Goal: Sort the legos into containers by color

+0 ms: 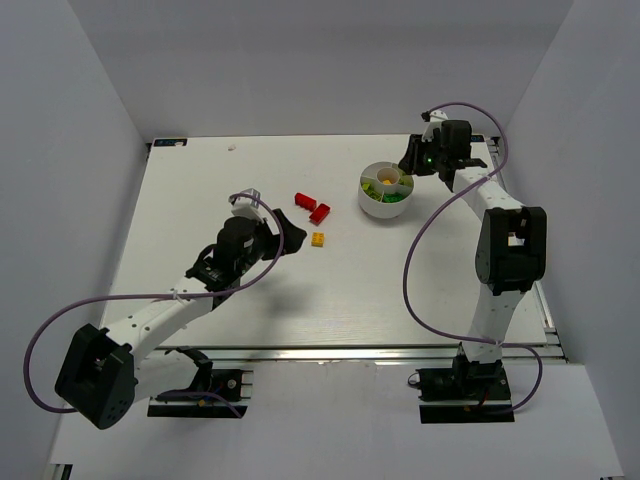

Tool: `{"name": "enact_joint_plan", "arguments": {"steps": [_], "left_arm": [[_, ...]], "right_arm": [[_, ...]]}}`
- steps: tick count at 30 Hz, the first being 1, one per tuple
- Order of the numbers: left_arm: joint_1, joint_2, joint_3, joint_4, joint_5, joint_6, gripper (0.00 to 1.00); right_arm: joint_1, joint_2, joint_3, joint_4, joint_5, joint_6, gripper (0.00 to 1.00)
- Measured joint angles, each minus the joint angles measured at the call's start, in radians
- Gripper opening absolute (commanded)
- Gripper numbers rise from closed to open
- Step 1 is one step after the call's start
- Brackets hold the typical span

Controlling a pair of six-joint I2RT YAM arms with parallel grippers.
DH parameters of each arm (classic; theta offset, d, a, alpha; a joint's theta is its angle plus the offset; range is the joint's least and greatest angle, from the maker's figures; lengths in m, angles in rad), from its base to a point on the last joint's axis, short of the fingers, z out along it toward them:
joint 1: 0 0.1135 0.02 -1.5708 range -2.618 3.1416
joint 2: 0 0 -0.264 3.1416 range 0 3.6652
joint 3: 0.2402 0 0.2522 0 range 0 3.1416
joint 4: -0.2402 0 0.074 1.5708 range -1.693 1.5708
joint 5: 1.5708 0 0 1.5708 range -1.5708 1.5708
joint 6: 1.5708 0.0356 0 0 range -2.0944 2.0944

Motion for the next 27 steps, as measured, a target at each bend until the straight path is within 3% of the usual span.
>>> {"name": "enact_joint_plan", "arguments": {"steps": [5, 15, 18, 19, 20, 21, 23, 25, 27], "left_arm": [[0.000, 0.000, -0.006, -0.004, 0.000, -0.002, 0.98], [0.000, 0.000, -0.006, -0.002, 0.001, -0.002, 0.96], [0.000, 0.002, -0.006, 0.006, 0.011, -0.002, 0.81], [0.000, 0.006, -0.006, 0.013, 0.019, -0.003, 0.73], [0.000, 0.013, -0.006, 0.020, 0.026, -0.003, 0.55], [0.000, 0.024, -0.006, 0.026, 0.037, -0.011, 0.45], [0.001, 0.060, 0.001, 0.032, 0.058, -0.005, 0.36], [0.002, 0.127, 0.032, 0.018, 0.083, 0.002, 0.39], [0.002, 0.208, 0.089, -0.018, 0.097, 0.013, 0.58]], "right_arm": [[0.000, 0.001, 0.000, 0.000, 0.000, 0.002, 0.55], [-0.016, 0.001, 0.000, -0.001, -0.011, 0.002, 0.58], [-0.031, 0.000, 0.000, -0.001, -0.020, -0.006, 0.63], [-0.038, -0.002, 0.000, -0.003, -0.033, -0.024, 0.66], [-0.047, -0.008, -0.001, -0.007, -0.050, -0.045, 0.66], [-0.056, -0.015, -0.004, -0.009, -0.080, -0.066, 0.67], [-0.084, -0.054, -0.028, -0.013, -0.166, -0.128, 0.68], [-0.116, -0.121, -0.066, -0.018, -0.260, -0.198, 0.66], [-0.143, -0.204, -0.112, -0.018, -0.346, -0.272, 0.61]]}}
